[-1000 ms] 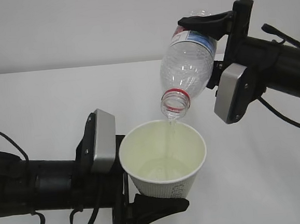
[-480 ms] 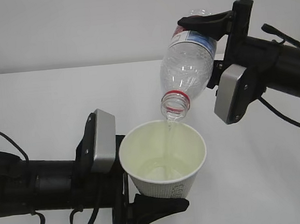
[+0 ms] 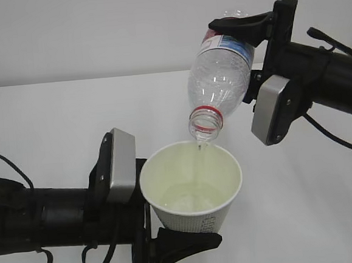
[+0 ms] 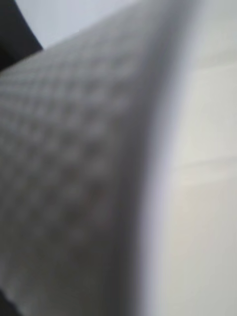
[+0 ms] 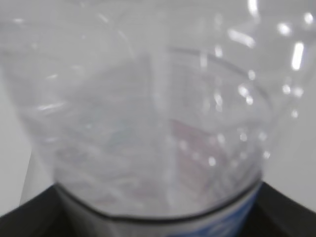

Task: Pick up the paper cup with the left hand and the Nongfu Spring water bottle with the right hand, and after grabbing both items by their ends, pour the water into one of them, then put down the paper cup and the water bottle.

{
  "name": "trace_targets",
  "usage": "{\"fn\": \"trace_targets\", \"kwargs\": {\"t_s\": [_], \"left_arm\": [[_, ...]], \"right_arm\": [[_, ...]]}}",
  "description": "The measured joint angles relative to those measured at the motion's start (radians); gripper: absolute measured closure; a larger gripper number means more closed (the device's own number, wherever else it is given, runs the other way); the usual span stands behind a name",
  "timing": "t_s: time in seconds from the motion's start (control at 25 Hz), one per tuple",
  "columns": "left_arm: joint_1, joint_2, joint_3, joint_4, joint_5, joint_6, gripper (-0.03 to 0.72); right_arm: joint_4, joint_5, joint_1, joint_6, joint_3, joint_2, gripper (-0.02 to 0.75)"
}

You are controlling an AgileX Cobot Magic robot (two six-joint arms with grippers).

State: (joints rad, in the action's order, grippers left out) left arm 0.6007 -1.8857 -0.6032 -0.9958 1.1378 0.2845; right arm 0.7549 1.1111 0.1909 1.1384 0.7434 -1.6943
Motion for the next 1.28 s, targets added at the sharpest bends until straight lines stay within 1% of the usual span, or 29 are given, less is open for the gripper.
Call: {"fn": "trace_targets", "kwargs": {"t_s": [0.72,0.76,0.92,1.28], "left_arm": [[0.000,0.000,0.000,0.000,-0.002,0.000,0.190],[0.000,0.000,0.000,0.000,-0.004,0.000,0.190],[0.000,0.000,0.000,0.000,-0.004,0.000,0.190],[0.000,0.000,0.000,0.000,-0.004,0.000,0.190]], "right_arm": [[-0.010,0.000,0.000,0.011,0.000,0.000,0.217],[-0.010,0.000,0.000,0.011,0.000,0.000,0.204],[-0.011,0.001,0.000,0.012,0.000,0.000,0.216],[-0.011,0.002,0.000,0.017,0.000,0.000,0.217]]}}
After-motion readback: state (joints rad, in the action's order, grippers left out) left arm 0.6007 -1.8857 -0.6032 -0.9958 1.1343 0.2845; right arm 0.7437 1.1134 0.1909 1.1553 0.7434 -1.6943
